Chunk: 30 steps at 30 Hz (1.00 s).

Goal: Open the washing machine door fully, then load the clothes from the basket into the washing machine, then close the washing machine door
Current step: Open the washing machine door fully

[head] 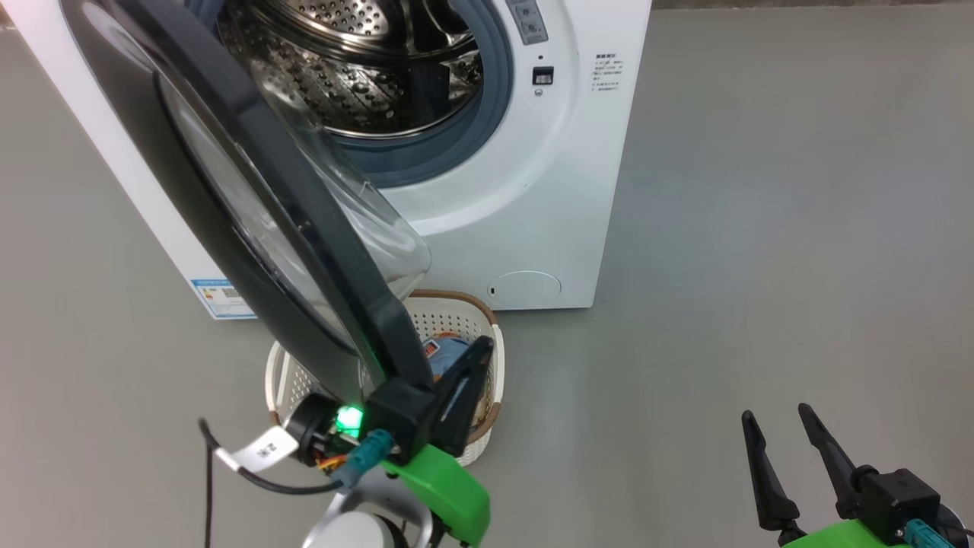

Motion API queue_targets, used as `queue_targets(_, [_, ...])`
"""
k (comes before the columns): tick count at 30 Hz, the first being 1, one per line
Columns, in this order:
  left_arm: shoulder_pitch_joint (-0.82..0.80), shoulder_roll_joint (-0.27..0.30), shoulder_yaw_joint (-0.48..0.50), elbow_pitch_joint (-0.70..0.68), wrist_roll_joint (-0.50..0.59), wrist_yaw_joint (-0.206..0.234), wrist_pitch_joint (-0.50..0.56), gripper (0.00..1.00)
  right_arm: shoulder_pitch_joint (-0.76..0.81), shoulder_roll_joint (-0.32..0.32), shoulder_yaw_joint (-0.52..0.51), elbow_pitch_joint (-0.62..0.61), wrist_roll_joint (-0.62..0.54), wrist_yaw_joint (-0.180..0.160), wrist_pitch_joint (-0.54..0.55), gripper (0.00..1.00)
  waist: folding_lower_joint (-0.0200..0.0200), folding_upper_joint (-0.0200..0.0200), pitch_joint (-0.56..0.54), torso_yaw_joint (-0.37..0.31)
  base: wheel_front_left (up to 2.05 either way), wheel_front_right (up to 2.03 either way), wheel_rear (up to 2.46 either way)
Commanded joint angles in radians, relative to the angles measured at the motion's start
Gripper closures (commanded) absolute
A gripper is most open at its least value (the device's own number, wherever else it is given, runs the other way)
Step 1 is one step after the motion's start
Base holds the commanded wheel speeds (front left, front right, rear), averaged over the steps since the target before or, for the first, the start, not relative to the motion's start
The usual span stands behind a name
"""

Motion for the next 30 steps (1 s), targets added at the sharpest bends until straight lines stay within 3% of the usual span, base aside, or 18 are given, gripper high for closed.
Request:
queue_targets(1, [-0.023, 0.011, 0.046, -0.004, -0.011, 0.012, -0.008, 1.00, -0.021, -0.006, 0.022, -0.026, -0.005, 0.002, -0.012, 0.00, 0.0000, -0.0001, 0.005, 0.001, 0.00, 0.00, 0.00])
queue_targets(14, [-0.046, 0.010, 0.094, 0.131, -0.049, 0.028, -0.051, 1.00, -0.031, -0.006, 0.017, -0.024, -0.002, 0.002, -0.012, 0.00, 0.0000, -0.0001, 0.018, 0.006, 0.00, 0.00, 0.00])
queue_targets(30, [0.004, 0.039, 0.119, 0.088, -0.059, 0.079, -0.064, 1.00, -0.042, -0.006, 0.013, -0.027, 0.001, 0.002, -0.012, 0.00, 0.0000, -0.0001, 0.034, 0.030, 0.00, 0.00, 0.00])
